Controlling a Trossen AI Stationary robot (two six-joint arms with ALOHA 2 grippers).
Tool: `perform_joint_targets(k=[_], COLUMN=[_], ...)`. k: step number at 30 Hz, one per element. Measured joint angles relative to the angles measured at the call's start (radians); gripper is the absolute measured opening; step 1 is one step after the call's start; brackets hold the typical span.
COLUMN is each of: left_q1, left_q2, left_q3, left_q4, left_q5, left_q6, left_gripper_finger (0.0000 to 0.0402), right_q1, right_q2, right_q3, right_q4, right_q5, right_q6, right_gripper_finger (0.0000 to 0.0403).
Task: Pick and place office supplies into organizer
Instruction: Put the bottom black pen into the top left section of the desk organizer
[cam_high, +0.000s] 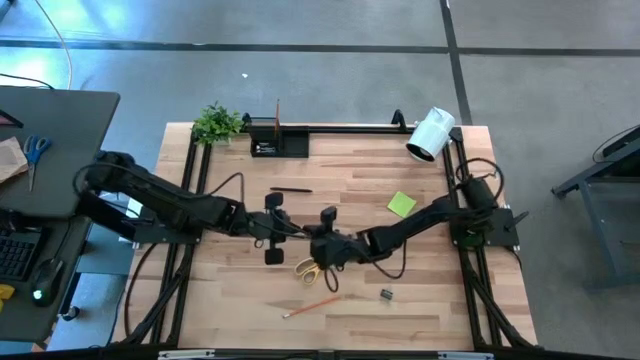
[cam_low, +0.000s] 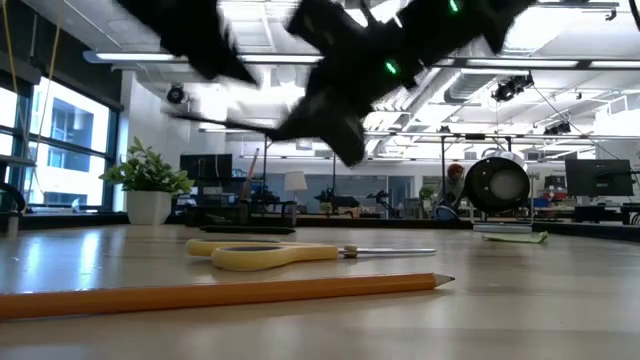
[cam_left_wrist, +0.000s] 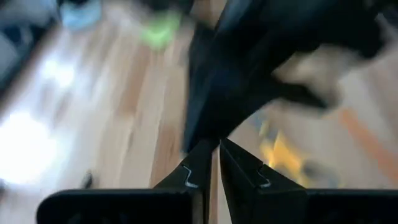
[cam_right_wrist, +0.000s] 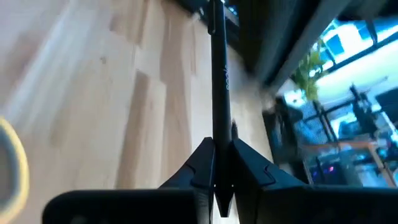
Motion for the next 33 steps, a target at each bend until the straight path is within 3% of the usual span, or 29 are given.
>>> perform_joint_targets(k=[6, 15, 21, 27, 33], left_q1=[0.0, 0.066, 0.178, 0.284, 0.315], left_q2=[-0.114, -0.148, -0.117, 0.011, 0.162], left_q3=[0.021, 0.021, 0.021, 0.02, 0.019], left_q4=[0.084, 0.431, 0.641, 0.74, 0.936], left_q5=[0.0, 0.027, 0.28, 0.38, 0.509], left_q6=[0.144, 0.271, 0.29, 0.183, 0.152], left_gripper_finger=[0.0023, 0.0023, 0.0023, 0.0027, 0.0092], right_q1=[-0.059, -0.107, -0.094, -0.074, -0.073], right_q2=[-0.133, -0.402, -0.584, -0.633, -0.629], right_q3=[-0.222, -0.554, -0.693, -0.718, -0.702], right_q4=[0.176, 0.592, 0.831, 0.858, 0.865], right_q5=[-0.05, -0.14, -0.309, -0.461, -0.508], right_q6=[0.153, 0.222, 0.245, 0.231, 0.247], right_gripper_finger=[0.002, 0.0021, 0.002, 0.0022, 0.002])
